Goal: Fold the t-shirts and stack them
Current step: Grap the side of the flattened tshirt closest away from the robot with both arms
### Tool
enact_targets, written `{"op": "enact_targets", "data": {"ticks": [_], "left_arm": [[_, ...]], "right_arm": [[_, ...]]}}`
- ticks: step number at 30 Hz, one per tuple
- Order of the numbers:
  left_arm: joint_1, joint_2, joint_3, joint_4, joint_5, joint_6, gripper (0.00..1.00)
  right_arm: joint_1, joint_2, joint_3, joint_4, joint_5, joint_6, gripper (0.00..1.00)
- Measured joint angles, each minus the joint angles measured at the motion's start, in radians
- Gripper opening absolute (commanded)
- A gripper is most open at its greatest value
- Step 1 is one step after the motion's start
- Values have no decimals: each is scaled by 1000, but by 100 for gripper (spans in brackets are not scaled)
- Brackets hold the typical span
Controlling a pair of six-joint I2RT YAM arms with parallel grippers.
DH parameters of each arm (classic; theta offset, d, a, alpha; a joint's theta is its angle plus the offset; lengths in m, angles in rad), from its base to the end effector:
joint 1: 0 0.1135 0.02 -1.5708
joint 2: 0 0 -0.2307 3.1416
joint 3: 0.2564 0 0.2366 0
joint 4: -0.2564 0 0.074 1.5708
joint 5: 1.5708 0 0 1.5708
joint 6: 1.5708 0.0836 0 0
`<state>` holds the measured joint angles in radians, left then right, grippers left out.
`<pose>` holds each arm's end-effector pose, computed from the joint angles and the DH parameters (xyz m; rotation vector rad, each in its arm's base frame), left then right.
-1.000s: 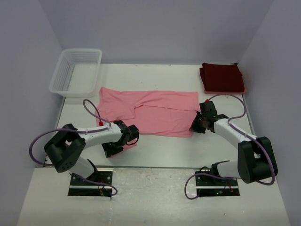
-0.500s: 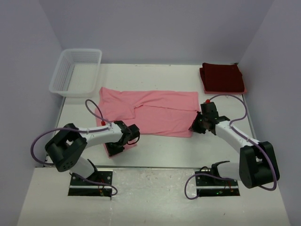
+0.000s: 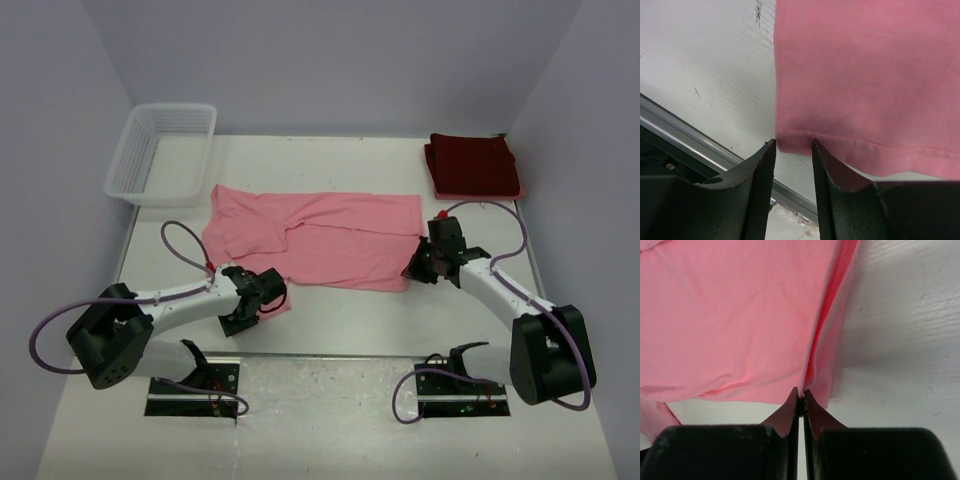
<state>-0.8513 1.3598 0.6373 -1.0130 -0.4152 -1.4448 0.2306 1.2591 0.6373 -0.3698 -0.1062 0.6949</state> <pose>0.1297 -0.0969 0.0843 -0.7708 2.6871 0.4519 0.2474 0.0672 0.1170 0.5645 2.5685 0.4748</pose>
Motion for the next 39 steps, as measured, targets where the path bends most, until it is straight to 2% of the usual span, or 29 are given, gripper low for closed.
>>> {"op": "enact_targets", "data": {"ticks": [8, 12, 17, 20, 26, 31, 39], "left_arm": [[0, -68, -42, 35, 0, -1, 35], [0, -74, -47, 57, 7, 0, 26], [0, -74, -53, 87, 18, 6, 20], [0, -74, -56, 97, 21, 13, 11], [0, -76, -57, 109, 24, 26, 0], [0, -99, -60, 118, 39, 23, 0], [-29, -192, -60, 188, 175, -39, 0]], "right_arm": [[0, -35, 0, -13, -22, -1, 0], [0, -38, 0, -23, -29, -1, 0], [0, -59, 3, -37, -44, -1, 0], [0, -64, 10, -37, -45, -1, 0], [0, -64, 11, -38, -45, -4, 0], [0, -64, 11, -40, -39, -8, 0], [0, -78, 19, -99, 38, -18, 0]]}}
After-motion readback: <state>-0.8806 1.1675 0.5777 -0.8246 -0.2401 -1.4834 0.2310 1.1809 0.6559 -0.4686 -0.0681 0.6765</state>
